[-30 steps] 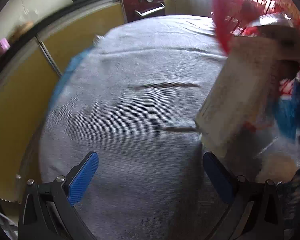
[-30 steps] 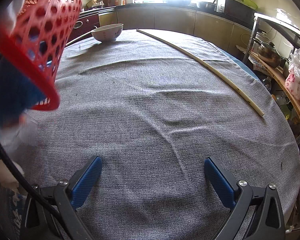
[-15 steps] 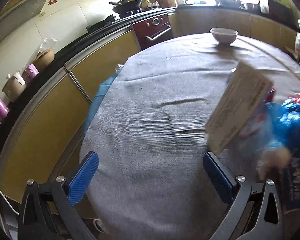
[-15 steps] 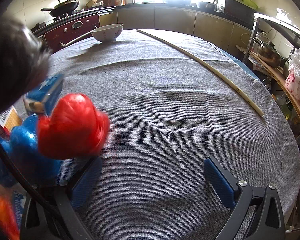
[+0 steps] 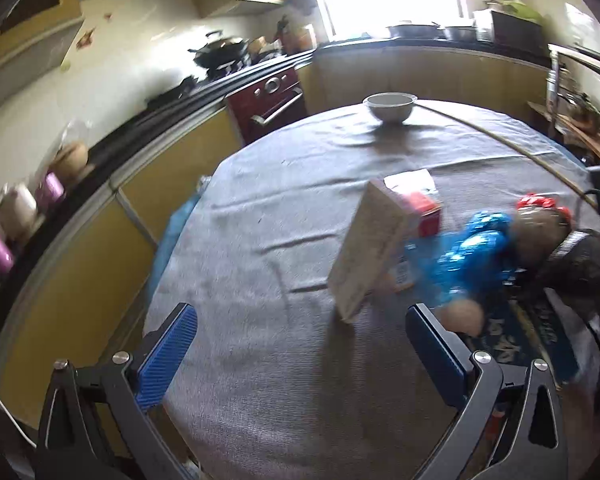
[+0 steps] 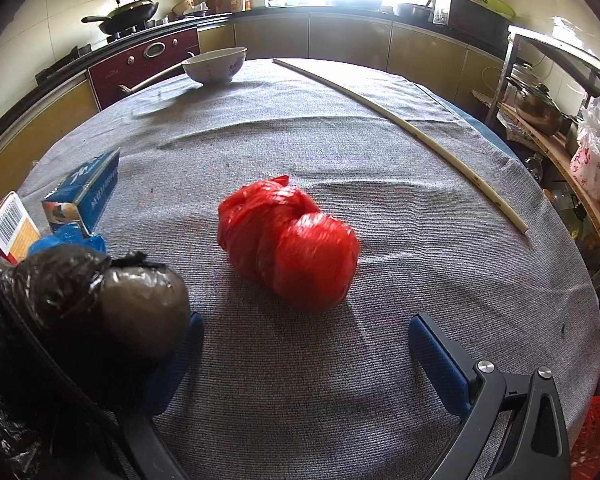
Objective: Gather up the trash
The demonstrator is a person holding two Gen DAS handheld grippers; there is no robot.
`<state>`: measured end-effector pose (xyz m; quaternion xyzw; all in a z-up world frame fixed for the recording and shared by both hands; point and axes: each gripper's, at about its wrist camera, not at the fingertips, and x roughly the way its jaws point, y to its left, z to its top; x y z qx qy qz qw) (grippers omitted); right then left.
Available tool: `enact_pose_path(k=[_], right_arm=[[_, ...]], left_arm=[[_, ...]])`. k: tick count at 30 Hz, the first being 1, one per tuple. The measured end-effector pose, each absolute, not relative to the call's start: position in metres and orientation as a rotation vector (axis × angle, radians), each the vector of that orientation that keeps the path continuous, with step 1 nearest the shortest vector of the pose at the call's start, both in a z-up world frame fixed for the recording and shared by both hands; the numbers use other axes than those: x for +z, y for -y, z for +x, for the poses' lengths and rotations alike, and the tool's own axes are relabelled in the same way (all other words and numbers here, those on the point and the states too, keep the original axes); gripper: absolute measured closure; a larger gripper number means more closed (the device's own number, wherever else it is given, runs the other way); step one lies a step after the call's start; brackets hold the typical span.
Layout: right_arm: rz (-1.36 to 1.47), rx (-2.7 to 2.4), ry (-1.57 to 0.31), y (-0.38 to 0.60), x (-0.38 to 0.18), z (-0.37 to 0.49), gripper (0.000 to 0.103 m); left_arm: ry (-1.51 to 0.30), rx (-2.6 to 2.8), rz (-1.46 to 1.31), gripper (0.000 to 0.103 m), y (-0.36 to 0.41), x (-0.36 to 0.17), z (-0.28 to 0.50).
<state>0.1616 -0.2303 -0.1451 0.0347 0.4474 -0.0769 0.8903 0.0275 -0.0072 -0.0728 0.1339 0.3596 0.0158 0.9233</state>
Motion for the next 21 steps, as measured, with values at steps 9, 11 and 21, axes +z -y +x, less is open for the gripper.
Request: enact_pose_path(k=[9,11,21], right_arm=[[0.072,-0.160,-0.929,0.230,-0.145,0.162,0.000],[0.072,-0.160,-0.929,0.230,-0.145,0.162,0.000],[0.075,-0.165,-0.949,0.229,-0.145,0.160,0.000]], left_arm=[[-0.715,-0.111,0.338,0.000,0.020,-0.062,-0.006],[-0.715,-0.132,0.332,0.000,0.023,-0.061,-0.010],[-0.739,-0.146,0.204,0.000,0.009,-0.052,-0.011]])
